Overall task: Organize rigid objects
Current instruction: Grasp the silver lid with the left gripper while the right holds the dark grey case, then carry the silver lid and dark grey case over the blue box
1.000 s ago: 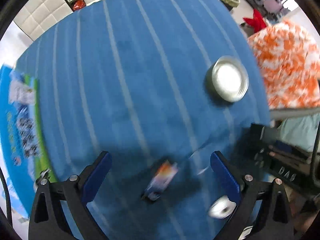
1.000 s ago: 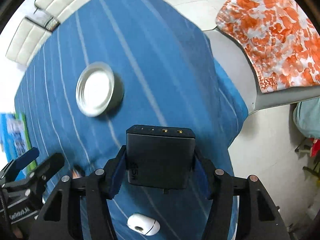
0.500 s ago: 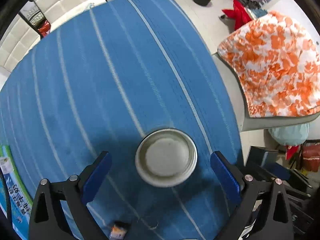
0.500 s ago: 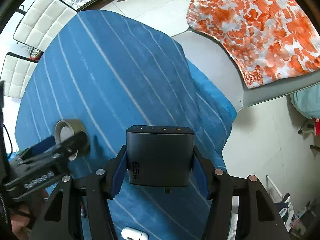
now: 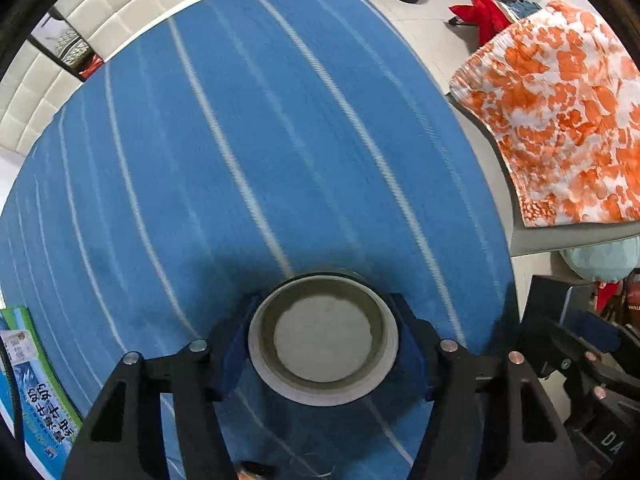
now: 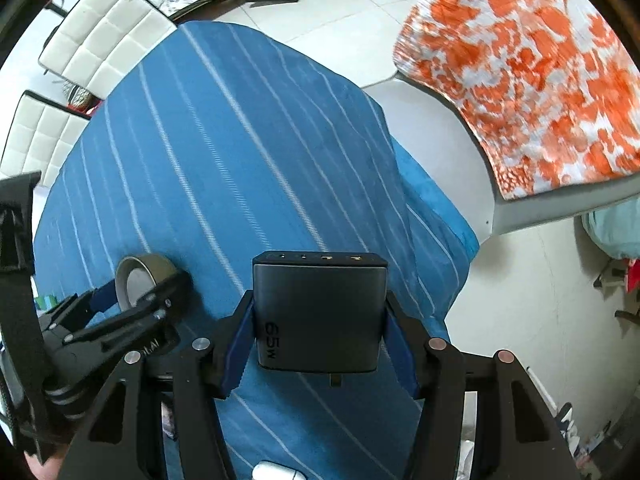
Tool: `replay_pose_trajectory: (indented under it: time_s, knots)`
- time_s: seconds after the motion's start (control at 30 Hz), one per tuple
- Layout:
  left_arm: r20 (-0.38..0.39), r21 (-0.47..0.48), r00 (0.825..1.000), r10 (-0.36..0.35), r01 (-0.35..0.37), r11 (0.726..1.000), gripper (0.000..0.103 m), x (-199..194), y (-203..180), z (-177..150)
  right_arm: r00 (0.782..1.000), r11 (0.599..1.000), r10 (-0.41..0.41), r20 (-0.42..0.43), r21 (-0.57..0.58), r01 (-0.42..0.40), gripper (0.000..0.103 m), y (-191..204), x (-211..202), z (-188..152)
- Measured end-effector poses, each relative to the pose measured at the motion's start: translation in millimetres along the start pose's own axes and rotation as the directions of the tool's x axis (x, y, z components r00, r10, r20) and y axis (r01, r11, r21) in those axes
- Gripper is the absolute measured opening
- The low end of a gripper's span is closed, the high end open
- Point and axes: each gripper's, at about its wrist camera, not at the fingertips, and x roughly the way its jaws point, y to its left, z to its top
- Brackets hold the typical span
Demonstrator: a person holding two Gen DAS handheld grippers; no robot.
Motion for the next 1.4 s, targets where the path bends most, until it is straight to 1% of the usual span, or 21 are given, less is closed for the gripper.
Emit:
replay_pose_trajectory:
  time_s: [0.13,0.3,0.4,0.57,0.73,0.93,1.03,1.07,1.13,1.2,1.3,1.4]
  knots:
    - [0.015,-0.015,1.0,0.005,-0.005,1.0,0.062,-10.6,9.1,-14.0,1.0,0.999,0.018,0.008,-0.033,-0.018,0.062,18.1,-7.4,-7.0]
    - [0.061,-0.047,0.998,-0.003,0.006,0.999,0.062,-34.8,23.5,-37.8,0.999,0.995,0.044,0.017,-0.085,-0.043,0.061,44.9,-16.4,-22.8]
    - [0.099,-0.066,0.995,-0.002,0.008,0.998,0.062,-53.6,34.7,-54.0,0.998,0.989,0.058,0.023,-0.136,-0.055,0.061,69.0,-25.4,-37.4]
    - [0.169,-0.112,0.986,0.01,0.009,0.994,0.062,-91.7,67.5,-89.2,0.995,0.974,0.083,0.049,-0.214,-0.071,0.061,113.1,-49.1,-67.6]
    - [0.237,-0.186,0.971,-0.002,0.047,0.981,0.062,-134.5,118.2,-133.0,0.99,0.954,0.122,0.069,-0.284,-0.098,0.061,167.9,-76.2,-106.8]
    - [0.307,-0.23,0.951,0.029,0.045,0.972,0.062,-186.5,189.1,-192.7,0.978,0.918,0.19,0.081,-0.368,-0.148,0.061,256.0,-109.9,-165.1]
    - [0.337,-0.274,0.939,0.071,0.026,0.961,0.062,-212.9,238.1,-227.3,0.969,0.889,0.232,0.083,-0.422,-0.177,0.061,309.3,-119.7,-193.0]
    - [0.343,-0.287,0.935,0.088,0.015,0.958,0.062,-217.4,248.1,-234.3,0.965,0.88,0.25,0.084,-0.434,-0.19,0.061,328.1,-121.7,-202.5]
    - [0.345,-0.322,0.928,0.144,-0.027,0.946,0.062,-229.4,281.0,-256.5,0.958,0.865,0.275,0.082,-0.456,-0.209,0.061,362.5,-123.0,-218.9]
    - [0.343,-0.342,0.923,0.177,-0.053,0.938,0.062,-237.9,306.7,-274.4,0.953,0.85,0.294,0.076,-0.476,-0.224,0.061,393.7,-121.5,-238.3]
    - [0.343,-0.365,0.908,0.24,-0.107,0.925,0.062,-247.6,337.4,-297.4,0.952,0.826,0.3,0.066,-0.516,-0.224,0.061,435.2,-118.8,-264.6]
    - [0.347,-0.405,0.899,0.268,-0.115,0.907,0.062,-253.8,370.7,-317.4,0.954,0.808,0.292,0.061,-0.549,-0.212,0.061,467.2,-114.9,-286.1]
